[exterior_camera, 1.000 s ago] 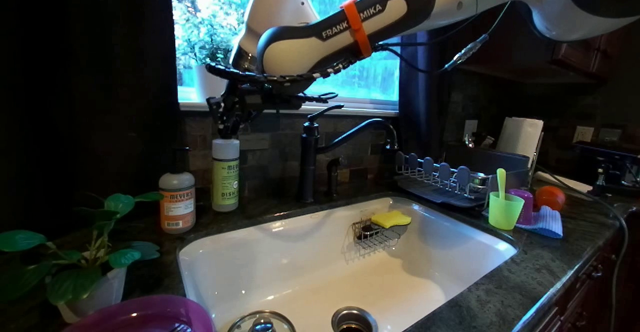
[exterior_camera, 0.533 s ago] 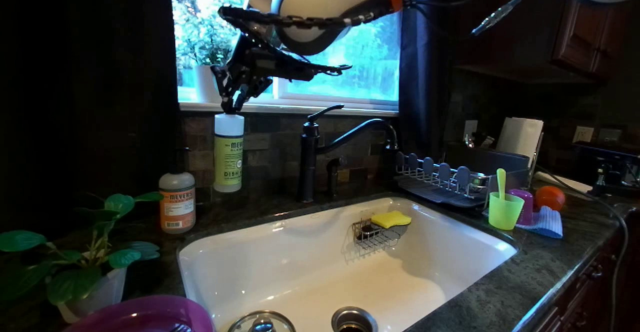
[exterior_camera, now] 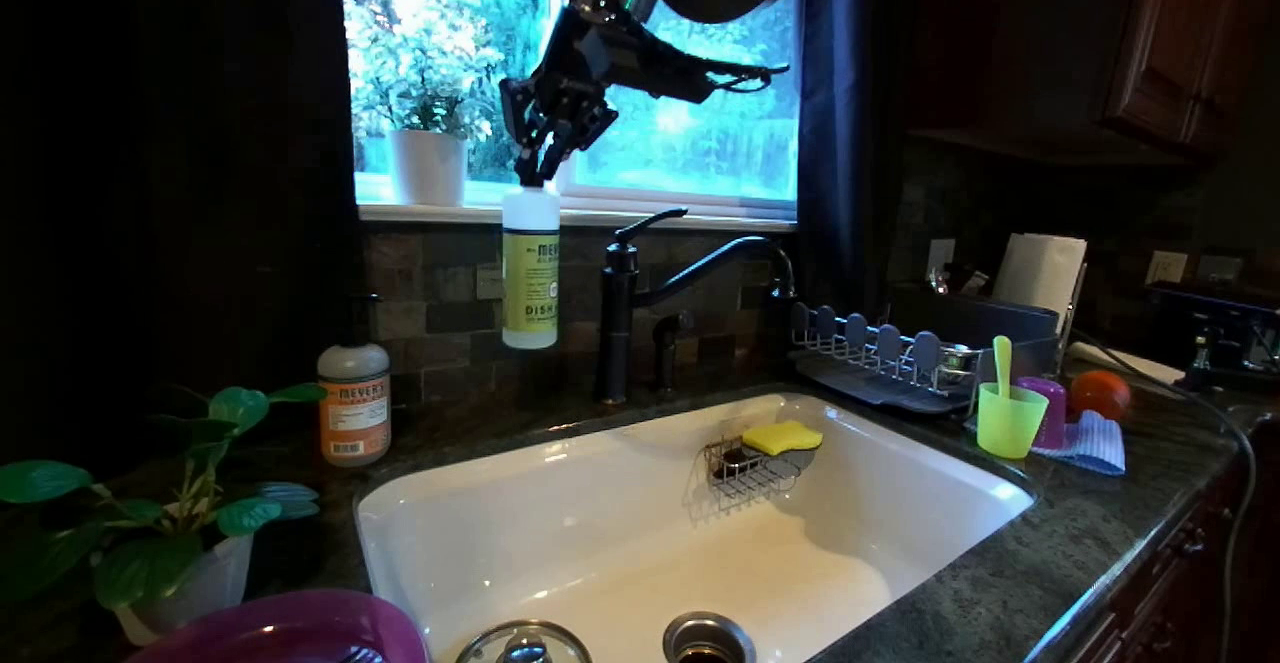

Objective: Put the bottle, which is on the right, on the windowsill

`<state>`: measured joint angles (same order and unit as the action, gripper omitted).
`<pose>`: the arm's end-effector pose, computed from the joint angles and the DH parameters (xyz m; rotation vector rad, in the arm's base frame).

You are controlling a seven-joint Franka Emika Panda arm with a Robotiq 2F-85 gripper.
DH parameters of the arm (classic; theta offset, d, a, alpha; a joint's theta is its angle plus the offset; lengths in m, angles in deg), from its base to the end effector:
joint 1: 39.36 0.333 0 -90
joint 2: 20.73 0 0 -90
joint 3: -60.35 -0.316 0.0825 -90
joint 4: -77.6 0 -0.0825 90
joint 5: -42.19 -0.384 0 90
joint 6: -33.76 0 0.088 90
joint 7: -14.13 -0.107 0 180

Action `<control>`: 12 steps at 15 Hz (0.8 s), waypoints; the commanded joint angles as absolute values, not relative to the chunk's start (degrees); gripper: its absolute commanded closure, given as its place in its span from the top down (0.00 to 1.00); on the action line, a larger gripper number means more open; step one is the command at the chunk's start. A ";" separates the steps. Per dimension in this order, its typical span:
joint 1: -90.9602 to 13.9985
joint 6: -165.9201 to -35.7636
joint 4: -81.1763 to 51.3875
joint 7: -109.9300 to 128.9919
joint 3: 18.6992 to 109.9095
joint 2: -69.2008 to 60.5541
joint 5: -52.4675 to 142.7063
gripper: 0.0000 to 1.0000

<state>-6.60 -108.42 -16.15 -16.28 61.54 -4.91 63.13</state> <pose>0.5835 0.3621 0.5207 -2.9346 -0.3650 -0.9768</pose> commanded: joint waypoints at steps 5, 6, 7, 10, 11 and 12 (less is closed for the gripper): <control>-18.37 -101.42 -20.44 -11.72 55.92 -18.99 62.67 0.07; -19.90 -100.57 -18.63 -11.03 55.54 -19.44 62.02 0.07; -21.33 -100.97 -17.27 -10.62 55.29 -19.29 61.32 0.07; -24.44 -101.92 -12.90 -8.06 54.58 -17.46 58.19 0.07; -24.54 -101.89 -15.68 -10.06 54.05 -18.83 60.66 0.29; -25.12 -101.87 -14.79 -9.28 54.05 -18.58 59.91 0.29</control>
